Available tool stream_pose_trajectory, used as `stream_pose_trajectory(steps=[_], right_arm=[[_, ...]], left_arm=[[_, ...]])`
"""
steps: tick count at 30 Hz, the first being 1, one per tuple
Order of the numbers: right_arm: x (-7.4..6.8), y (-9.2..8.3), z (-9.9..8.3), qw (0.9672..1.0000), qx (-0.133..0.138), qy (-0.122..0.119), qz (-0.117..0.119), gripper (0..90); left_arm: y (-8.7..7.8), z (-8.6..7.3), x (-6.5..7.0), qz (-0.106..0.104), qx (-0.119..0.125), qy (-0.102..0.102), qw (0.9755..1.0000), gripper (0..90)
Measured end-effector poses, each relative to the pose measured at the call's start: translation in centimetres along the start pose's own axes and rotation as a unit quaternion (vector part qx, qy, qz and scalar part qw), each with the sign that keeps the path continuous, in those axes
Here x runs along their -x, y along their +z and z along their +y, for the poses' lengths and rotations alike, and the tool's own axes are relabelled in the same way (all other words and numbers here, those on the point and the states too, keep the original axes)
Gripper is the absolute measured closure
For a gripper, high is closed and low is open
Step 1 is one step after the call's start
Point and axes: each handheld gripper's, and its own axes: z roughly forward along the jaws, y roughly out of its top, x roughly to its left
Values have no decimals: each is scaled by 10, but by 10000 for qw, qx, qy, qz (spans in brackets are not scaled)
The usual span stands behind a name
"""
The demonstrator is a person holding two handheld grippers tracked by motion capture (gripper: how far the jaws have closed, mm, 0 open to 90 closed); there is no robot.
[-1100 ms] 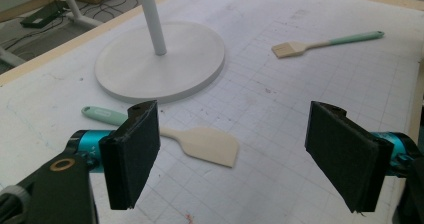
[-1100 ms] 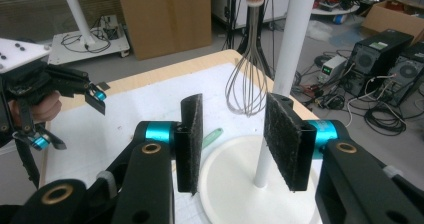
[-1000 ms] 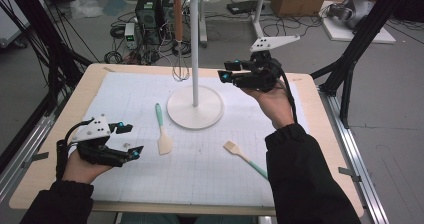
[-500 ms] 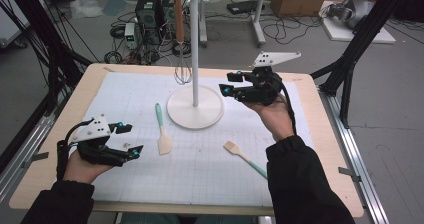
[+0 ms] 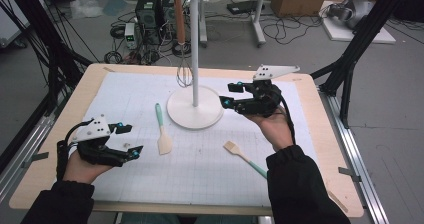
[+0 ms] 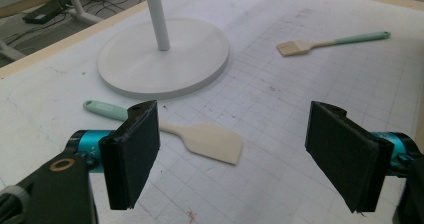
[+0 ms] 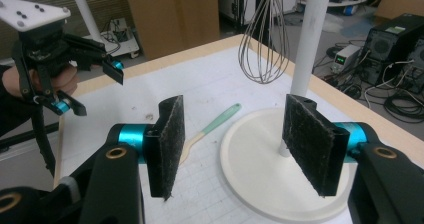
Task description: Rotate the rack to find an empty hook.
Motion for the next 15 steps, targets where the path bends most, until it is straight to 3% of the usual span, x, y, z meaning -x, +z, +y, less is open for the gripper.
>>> stream_pose_trajectory(steps=[15], right_arm=[[-7,4,-21,9999,-120,14,61,400]], left_arm=[[1,-1,0,-3,-7,4,10000,223]])
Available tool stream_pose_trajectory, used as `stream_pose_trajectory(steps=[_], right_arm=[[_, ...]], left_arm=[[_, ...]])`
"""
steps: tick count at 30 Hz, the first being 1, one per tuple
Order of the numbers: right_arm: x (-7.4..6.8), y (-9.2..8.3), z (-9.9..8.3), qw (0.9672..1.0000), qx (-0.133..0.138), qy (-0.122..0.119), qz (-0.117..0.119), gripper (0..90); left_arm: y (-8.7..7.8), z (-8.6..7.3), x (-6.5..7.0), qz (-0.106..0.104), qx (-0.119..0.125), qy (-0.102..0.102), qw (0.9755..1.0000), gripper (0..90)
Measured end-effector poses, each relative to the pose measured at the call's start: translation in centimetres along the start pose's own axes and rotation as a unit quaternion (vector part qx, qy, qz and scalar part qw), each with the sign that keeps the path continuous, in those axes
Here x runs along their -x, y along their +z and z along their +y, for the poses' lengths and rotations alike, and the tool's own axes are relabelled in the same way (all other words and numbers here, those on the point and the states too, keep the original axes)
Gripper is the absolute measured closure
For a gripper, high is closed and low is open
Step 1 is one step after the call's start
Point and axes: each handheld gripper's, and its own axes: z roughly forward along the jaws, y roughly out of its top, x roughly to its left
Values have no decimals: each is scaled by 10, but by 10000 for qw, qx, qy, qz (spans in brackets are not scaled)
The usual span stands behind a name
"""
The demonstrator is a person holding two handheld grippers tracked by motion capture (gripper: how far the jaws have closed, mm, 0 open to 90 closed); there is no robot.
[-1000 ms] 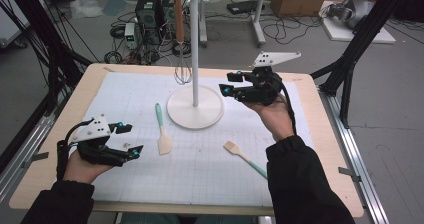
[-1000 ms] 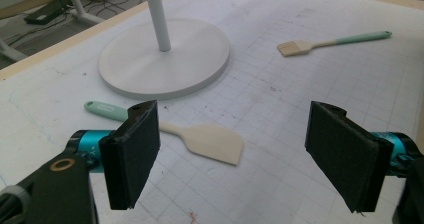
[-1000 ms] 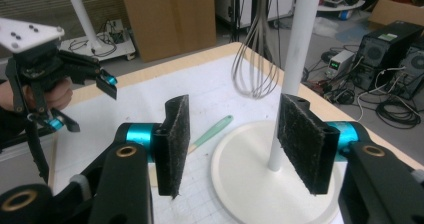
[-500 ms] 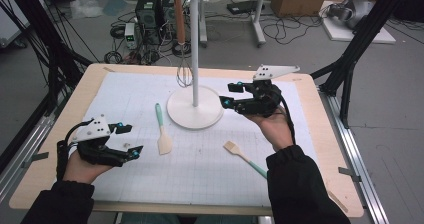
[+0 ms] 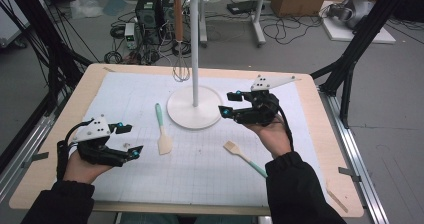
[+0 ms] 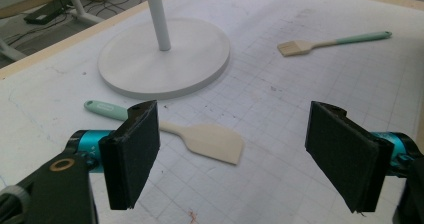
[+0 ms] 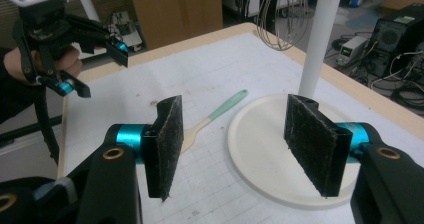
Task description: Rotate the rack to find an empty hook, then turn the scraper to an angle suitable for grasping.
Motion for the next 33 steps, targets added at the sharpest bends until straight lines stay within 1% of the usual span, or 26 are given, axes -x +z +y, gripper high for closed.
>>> stream_pose_trajectory(steps=[7,12,17,19,23,27,29,31,33], right_arm=[[-6,0,-12,10000,-2,14,16,398],[-8,-3,-23,10000,-58,9,-1,400],[-9,-6,-34,9999,-34,111,-28,400],[-10,-6,-38,9999,-52,77,-41,401],[-13,-7,-48,9999,-58,107,-31,402],[-16,-9,-57,9999,-81,103,-33,406],[-18,-11,-60,9999,-83,106,-49,407],[-20,-12,-63,9999,-87,75,-61,411],[-22,-13,-65,9999,-90,70,-78,412]], left_arm=[[2,-1,0,26,-16,-19,10000,223],[4,-5,-2,33,-24,-84,10000,223],[6,-6,-2,36,-44,-104,9999,227],[7,-6,-2,75,-66,-108,9999,233],[9,-7,-2,81,-93,-133,9998,248],[14,-8,-2,42,-143,-130,9998,273],[17,-8,-3,19,-176,-115,9998,305],[19,-8,-5,18,-186,-153,9997,329],[22,-8,-6,20,-202,-140,9997,385]])
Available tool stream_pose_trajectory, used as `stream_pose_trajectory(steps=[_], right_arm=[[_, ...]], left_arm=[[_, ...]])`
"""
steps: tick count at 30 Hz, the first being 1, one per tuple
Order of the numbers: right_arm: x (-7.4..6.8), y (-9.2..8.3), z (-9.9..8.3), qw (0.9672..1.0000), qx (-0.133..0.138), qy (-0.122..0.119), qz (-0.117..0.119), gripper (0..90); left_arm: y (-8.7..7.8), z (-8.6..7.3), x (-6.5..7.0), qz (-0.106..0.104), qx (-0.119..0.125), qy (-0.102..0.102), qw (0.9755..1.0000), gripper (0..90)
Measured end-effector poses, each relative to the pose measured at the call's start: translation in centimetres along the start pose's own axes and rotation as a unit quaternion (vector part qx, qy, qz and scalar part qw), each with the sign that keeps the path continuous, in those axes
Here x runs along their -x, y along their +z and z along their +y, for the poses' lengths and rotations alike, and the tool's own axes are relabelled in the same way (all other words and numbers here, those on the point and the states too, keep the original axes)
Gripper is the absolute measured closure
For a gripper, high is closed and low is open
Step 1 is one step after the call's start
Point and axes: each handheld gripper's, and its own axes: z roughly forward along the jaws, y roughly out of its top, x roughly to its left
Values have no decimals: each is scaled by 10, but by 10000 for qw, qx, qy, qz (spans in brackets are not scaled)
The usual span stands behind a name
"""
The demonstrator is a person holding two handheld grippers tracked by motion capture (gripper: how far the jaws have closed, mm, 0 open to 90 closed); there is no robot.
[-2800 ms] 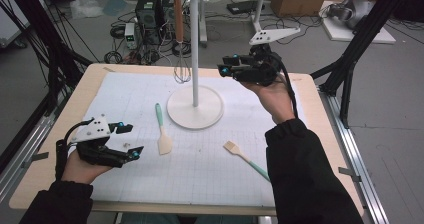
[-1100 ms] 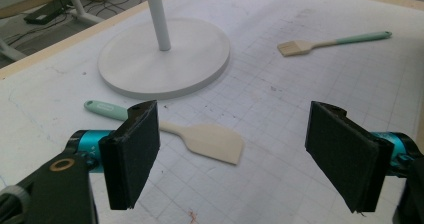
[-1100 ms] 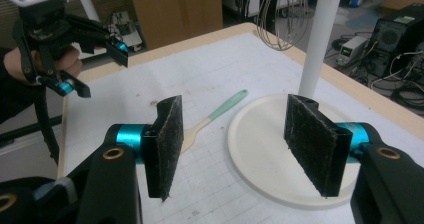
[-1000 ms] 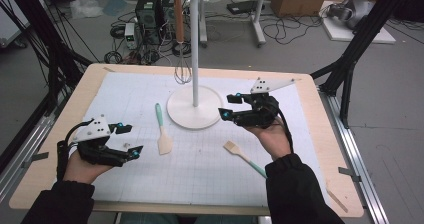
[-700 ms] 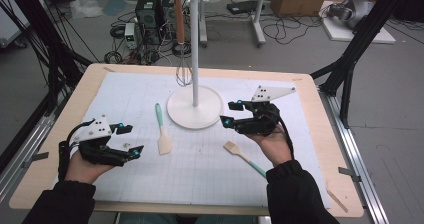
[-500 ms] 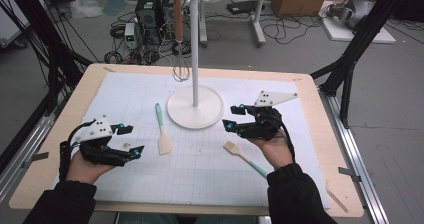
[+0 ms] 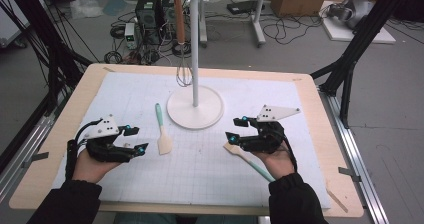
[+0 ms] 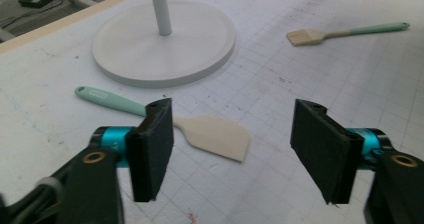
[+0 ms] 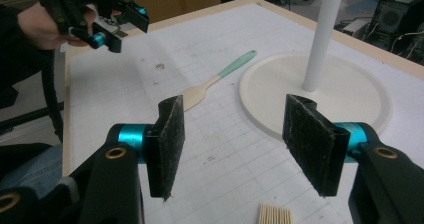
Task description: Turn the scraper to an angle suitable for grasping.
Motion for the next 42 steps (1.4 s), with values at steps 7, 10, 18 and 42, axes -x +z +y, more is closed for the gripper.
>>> stream_pose_trajectory(steps=[7,10,18,42], right_arm=[[-5,-4,-9,10000,-32,-91,-4,449],[-5,-6,-13,10000,-30,-71,-3,448],[-2,-11,-24,10000,-24,27,-56,435],[2,-11,-34,9999,-92,104,-95,409]], left_arm=[[16,-1,-7,-127,-129,-76,9998,565],[24,-2,-10,-169,-175,-173,9996,633],[40,-5,-19,-204,-339,-177,9991,796],[82,-23,-41,-82,-771,-454,9960,897]])
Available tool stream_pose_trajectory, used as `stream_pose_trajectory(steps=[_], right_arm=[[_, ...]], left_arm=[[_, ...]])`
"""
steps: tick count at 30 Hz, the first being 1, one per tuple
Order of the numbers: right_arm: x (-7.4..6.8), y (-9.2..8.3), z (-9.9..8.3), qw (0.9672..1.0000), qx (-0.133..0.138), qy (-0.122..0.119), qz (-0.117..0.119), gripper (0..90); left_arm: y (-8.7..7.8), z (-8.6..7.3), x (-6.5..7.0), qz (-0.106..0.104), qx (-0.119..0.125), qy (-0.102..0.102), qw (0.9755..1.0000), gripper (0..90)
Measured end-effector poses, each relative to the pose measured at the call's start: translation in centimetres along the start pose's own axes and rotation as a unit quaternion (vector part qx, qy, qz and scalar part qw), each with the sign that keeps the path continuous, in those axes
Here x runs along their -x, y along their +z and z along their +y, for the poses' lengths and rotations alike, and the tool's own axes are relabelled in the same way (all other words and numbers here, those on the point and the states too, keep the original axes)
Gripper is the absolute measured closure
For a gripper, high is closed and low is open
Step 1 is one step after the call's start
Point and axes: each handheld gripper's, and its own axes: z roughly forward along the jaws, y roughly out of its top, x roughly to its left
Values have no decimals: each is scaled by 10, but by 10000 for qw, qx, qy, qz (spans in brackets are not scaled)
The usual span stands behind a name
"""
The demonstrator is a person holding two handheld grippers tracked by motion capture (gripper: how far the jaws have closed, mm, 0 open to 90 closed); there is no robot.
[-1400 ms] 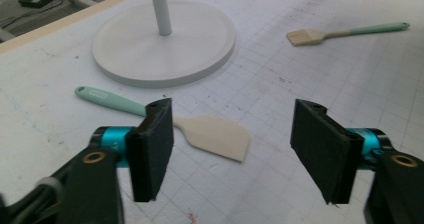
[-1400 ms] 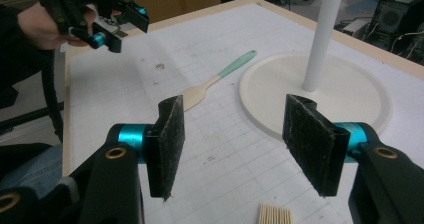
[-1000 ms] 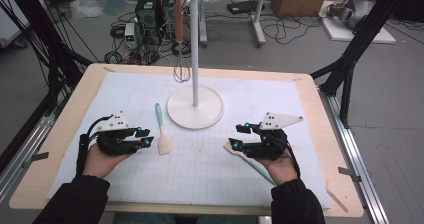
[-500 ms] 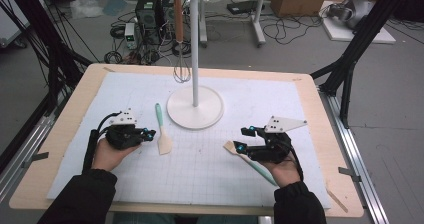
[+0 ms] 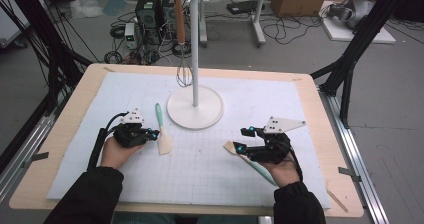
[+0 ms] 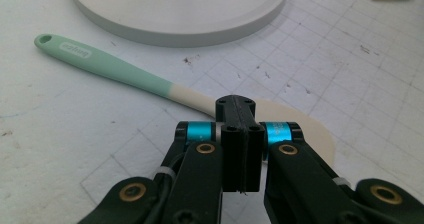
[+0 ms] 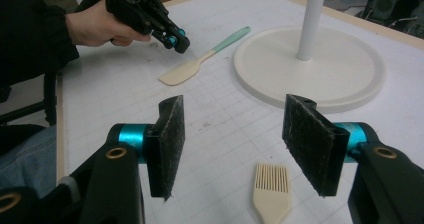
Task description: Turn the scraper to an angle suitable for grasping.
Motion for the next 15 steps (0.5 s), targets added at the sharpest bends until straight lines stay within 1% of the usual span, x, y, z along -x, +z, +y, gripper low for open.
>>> stream_pose_trajectory(steps=[1,4,6,8,10,15], right_arm=[[0,0,0,10000,7,0,-14,404],[1,0,0,10000,-2,-19,-29,403],[0,0,0,10000,-5,-25,-19,404],[0,0,0,10000,-6,-39,-18,404],[0,0,0,10000,11,-34,-15,404],[0,0,0,10000,32,-46,-26,404]], left_arm=[[2,0,0,9,-4,-26,10000,897],[6,-2,-1,43,-116,-18,9999,897],[8,-2,-1,36,-109,-51,9999,897],[10,-2,-1,30,-158,-60,9999,897],[12,-3,-2,58,-249,-45,9997,897],[13,-4,-2,56,-208,-82,9997,897]])
